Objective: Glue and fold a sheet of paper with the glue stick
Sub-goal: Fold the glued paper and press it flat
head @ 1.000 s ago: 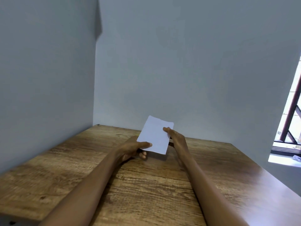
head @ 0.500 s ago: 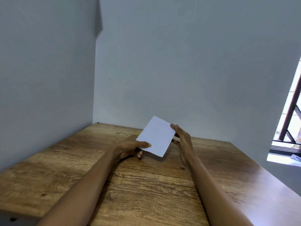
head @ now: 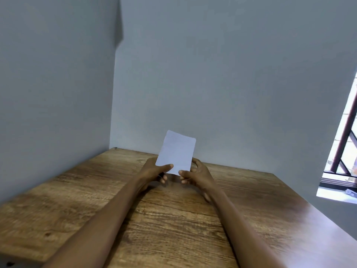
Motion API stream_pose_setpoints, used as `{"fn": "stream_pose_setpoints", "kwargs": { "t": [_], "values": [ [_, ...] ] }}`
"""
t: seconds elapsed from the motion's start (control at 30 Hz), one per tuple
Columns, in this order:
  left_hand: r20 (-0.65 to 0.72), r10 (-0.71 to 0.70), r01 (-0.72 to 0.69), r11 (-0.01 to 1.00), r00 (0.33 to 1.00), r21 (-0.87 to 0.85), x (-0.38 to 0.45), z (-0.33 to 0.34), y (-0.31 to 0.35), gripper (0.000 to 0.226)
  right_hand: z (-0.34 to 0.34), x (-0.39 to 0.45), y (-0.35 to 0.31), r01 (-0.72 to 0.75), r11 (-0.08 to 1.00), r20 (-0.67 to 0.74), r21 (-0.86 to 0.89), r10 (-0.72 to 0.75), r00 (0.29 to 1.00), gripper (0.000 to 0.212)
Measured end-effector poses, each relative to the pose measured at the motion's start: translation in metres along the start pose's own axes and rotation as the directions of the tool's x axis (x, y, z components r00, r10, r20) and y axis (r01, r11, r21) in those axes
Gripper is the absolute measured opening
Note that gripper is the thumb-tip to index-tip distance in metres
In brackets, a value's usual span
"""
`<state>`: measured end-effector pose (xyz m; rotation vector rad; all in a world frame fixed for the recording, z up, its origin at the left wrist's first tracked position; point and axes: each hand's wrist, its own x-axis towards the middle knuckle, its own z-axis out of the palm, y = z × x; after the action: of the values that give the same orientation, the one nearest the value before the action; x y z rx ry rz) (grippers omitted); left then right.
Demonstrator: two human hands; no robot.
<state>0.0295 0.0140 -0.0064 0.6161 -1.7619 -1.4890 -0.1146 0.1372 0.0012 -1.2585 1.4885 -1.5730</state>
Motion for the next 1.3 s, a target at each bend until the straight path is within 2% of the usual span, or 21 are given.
{"fn": "stream_pose_setpoints", "kwargs": {
  "t": [0.13, 0.2, 0.3, 0.37, 0.47, 0.57, 0.63, 0.77, 0.87, 1.0, 1.13, 1.17, 1.23, 1.3],
  "values": [
    [0.044, 0.007, -0.009, 1.000, 0.999, 0.029, 0.001, 0.001, -0.002, 0.022, -0.006, -0.003, -0.003, -0.001, 1.000, -0.072, -0.006, 0.001, 0.997, 0.033],
    [0.074, -0.012, 0.008, 0.998, 0.997, 0.055, 0.001, 0.000, -0.002, 0.026, -0.006, -0.005, -0.004, 0.003, 0.999, -0.080, -0.039, -0.006, 0.997, 0.031],
    [0.192, -0.088, 0.071, 0.993, 0.977, 0.092, -0.003, 0.002, -0.001, 0.036, -0.005, -0.007, -0.004, -0.012, 0.995, -0.063, -0.104, 0.006, 0.998, 0.034],
    [0.215, -0.098, 0.079, 0.992, 0.972, 0.094, -0.004, 0.005, 0.001, 0.038, -0.006, -0.007, -0.004, -0.019, 0.996, -0.117, -0.083, 0.010, 0.993, 0.031],
    [0.094, -0.031, 0.028, 0.999, 0.995, 0.034, -0.003, 0.008, 0.002, 0.040, -0.006, -0.006, -0.006, 0.025, 0.999, -0.256, 0.024, -0.018, 0.966, 0.019],
    [0.042, -0.019, 0.019, 1.000, 0.999, -0.008, -0.003, 0.009, 0.002, 0.035, 0.001, -0.006, -0.006, 0.042, 0.999, -0.240, 0.031, -0.033, 0.970, 0.021],
    [0.039, -0.024, 0.023, 0.999, 0.999, 0.042, -0.004, 0.010, 0.003, 0.031, 0.004, -0.005, -0.003, 0.036, 0.999, -0.244, 0.023, -0.029, 0.969, 0.022],
    [0.091, -0.061, 0.046, 0.987, 0.994, 0.156, -0.008, 0.005, 0.007, 0.018, -0.017, -0.003, -0.006, 0.048, 0.981, -0.407, 0.186, 0.033, 0.913, 0.017],
    [0.103, -0.101, 0.081, 0.980, 0.989, 0.185, -0.011, 0.005, 0.008, 0.018, -0.037, -0.002, -0.003, -0.004, 0.979, -0.489, 0.202, 0.104, 0.866, 0.015],
    [0.004, -0.065, 0.064, 0.992, 0.998, 0.107, -0.012, 0.004, 0.009, 0.020, -0.041, 0.001, 0.000, -0.111, 0.979, -0.430, 0.172, 0.176, 0.886, 0.013],
    [-0.283, -0.024, 0.020, 1.000, 0.959, -0.019, -0.009, -0.003, 0.007, 0.018, -0.036, 0.001, 0.002, -0.150, 0.984, -0.338, 0.091, 0.173, 0.925, 0.008],
    [-0.316, -0.026, 0.007, 0.998, 0.948, -0.061, -0.008, -0.003, 0.007, 0.020, -0.032, 0.001, 0.002, -0.153, 0.985, -0.327, 0.080, 0.171, 0.929, 0.006],
    [-0.286, -0.070, 0.033, 0.990, 0.955, -0.134, -0.007, -0.002, 0.008, 0.024, -0.024, 0.003, 0.003, -0.150, 0.986, -0.325, 0.067, 0.164, 0.931, 0.007],
    [-0.179, -0.104, 0.076, 0.985, 0.978, -0.157, -0.009, 0.001, 0.007, 0.031, -0.019, 0.005, 0.005, -0.125, 0.990, -0.340, 0.064, 0.140, 0.930, 0.010]
  ]
}}
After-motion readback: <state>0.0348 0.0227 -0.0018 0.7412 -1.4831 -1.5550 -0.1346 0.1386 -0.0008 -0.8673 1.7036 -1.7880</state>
